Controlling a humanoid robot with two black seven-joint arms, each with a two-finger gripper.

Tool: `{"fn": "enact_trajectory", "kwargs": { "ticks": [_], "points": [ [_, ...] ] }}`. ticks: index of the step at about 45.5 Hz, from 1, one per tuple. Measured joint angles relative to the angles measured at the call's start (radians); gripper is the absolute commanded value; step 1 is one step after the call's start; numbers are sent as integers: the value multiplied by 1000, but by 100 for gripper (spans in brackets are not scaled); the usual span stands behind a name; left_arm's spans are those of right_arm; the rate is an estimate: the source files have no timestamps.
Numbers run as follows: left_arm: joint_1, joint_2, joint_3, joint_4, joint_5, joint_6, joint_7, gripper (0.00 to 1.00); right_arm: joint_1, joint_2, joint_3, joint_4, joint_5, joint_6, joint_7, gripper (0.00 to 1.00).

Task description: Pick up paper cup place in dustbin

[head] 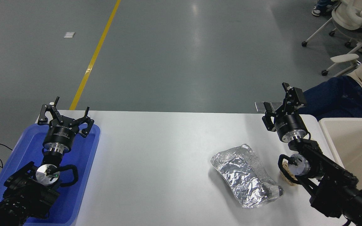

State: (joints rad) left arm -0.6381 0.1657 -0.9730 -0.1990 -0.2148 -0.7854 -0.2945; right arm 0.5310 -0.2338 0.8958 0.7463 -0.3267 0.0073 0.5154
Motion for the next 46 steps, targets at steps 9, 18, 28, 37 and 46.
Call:
{"fn": "enact_trajectory", "kwargs": {
  "ticks": [9, 18, 28, 37, 46],
  "points": [
    [0, 0, 0, 0, 0, 0, 0, 100, -7, -12, 5, 0, 0, -1, 0, 100],
    [0, 0, 0, 0, 0, 0, 0, 100, -13, -44, 5, 5, 0, -3, 0, 100],
    [0, 1, 0, 0, 0, 0, 0, 100, -7, -146, -80, 12, 6, -3, -1, 100],
    [-1, 1, 0, 0, 0, 0, 0, 100, 105, -292, -383, 10, 14, 3, -1, 100],
    [-1, 1, 0, 0, 0, 0, 0, 100, 325, -400, -846, 16, 32, 14, -2, 100]
  ]
}}
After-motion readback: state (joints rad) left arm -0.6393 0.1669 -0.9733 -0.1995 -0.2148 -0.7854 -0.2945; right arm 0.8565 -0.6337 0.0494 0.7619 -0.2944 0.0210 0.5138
